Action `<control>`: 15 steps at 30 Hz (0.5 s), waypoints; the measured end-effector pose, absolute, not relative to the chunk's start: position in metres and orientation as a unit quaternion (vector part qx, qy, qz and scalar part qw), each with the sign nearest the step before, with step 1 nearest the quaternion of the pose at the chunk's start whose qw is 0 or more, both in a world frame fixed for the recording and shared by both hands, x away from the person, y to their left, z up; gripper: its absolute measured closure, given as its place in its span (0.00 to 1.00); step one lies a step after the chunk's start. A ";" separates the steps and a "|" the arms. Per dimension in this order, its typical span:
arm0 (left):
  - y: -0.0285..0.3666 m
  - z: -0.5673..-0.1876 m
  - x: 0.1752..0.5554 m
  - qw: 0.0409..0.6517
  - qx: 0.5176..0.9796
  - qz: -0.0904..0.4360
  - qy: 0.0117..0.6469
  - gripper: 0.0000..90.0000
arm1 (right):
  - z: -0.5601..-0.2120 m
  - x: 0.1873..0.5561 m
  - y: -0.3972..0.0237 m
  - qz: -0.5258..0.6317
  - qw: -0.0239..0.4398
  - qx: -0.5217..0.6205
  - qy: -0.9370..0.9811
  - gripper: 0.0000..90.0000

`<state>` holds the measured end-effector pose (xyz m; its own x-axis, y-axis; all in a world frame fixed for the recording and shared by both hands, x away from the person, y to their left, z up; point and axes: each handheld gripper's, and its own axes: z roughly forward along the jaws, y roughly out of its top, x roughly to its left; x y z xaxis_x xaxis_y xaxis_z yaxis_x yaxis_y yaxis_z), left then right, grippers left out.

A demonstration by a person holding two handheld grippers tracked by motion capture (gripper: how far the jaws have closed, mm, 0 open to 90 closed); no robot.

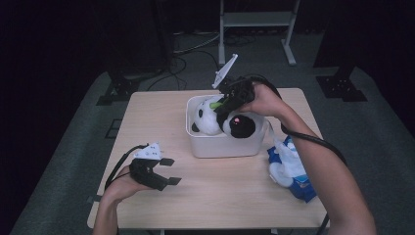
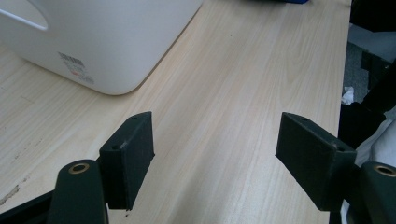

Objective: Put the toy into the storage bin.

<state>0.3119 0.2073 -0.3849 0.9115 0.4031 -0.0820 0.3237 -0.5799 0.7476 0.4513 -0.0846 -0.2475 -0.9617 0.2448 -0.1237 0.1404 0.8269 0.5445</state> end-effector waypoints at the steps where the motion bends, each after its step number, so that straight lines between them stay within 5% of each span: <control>1: 0.207 -0.385 0.312 0.410 0.887 0.048 0.205 0.29 | -0.248 0.452 -0.084 0.274 0.097 0.100 0.952 0.79; 9: 0.207 -0.385 0.312 0.408 0.889 0.047 0.204 0.29 | -0.249 0.461 -0.086 0.275 0.093 0.133 0.948 0.60; 15: 0.207 -0.385 0.312 0.408 0.889 0.047 0.203 0.29 | -0.240 0.466 -0.098 0.305 0.100 0.146 0.936 0.59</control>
